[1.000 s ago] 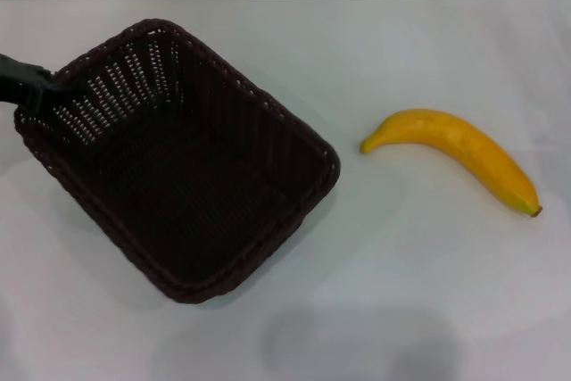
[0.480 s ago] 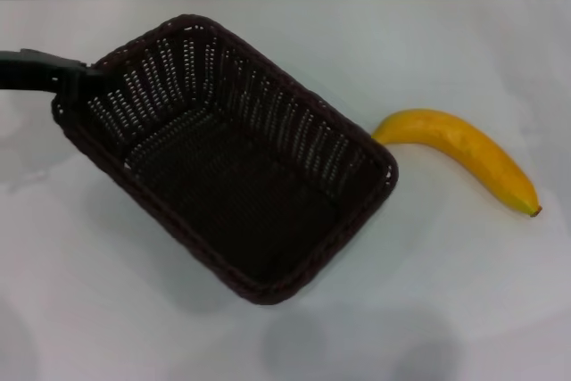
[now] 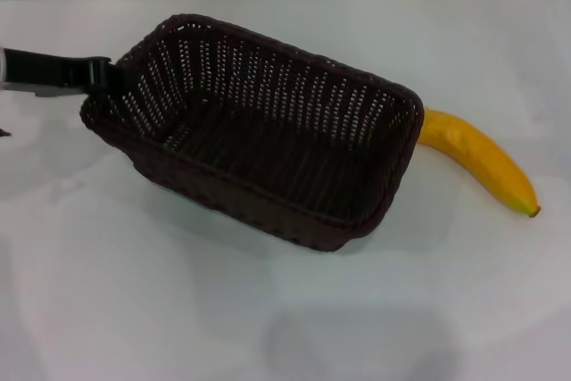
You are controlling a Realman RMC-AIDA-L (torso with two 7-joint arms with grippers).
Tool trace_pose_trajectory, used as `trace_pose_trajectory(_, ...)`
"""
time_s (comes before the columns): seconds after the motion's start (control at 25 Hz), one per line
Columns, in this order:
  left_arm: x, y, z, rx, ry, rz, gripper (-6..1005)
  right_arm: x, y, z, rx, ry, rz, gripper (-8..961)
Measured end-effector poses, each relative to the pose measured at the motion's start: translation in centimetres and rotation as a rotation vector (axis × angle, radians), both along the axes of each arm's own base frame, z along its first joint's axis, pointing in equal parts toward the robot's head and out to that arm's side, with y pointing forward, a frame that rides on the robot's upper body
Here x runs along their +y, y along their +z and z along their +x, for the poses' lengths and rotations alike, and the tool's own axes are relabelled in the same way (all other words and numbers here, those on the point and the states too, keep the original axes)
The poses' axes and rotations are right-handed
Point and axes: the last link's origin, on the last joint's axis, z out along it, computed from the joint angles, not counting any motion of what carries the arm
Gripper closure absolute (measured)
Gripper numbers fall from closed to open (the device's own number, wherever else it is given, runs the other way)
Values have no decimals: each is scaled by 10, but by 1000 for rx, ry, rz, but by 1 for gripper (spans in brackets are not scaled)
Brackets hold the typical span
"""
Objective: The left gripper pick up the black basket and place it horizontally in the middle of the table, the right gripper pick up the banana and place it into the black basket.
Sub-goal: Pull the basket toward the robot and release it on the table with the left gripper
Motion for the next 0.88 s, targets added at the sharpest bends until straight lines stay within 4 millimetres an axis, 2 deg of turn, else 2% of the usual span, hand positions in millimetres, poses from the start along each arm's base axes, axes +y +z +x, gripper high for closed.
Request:
trace_pose_trajectory(0.16, -5, 2, 3, -7, 81, 54, 810, 2, 7, 0, -19, -6, 7, 99)
trace_pose_trajectory(0.44, -25, 16, -12, -27, 202, 210, 811, 3, 9, -1, -48, -1, -1, 99)
trace_pose_trajectory(0.88, -35, -8, -12, -25, 206, 160, 813, 4, 4, -5, -61, 10, -17, 99)
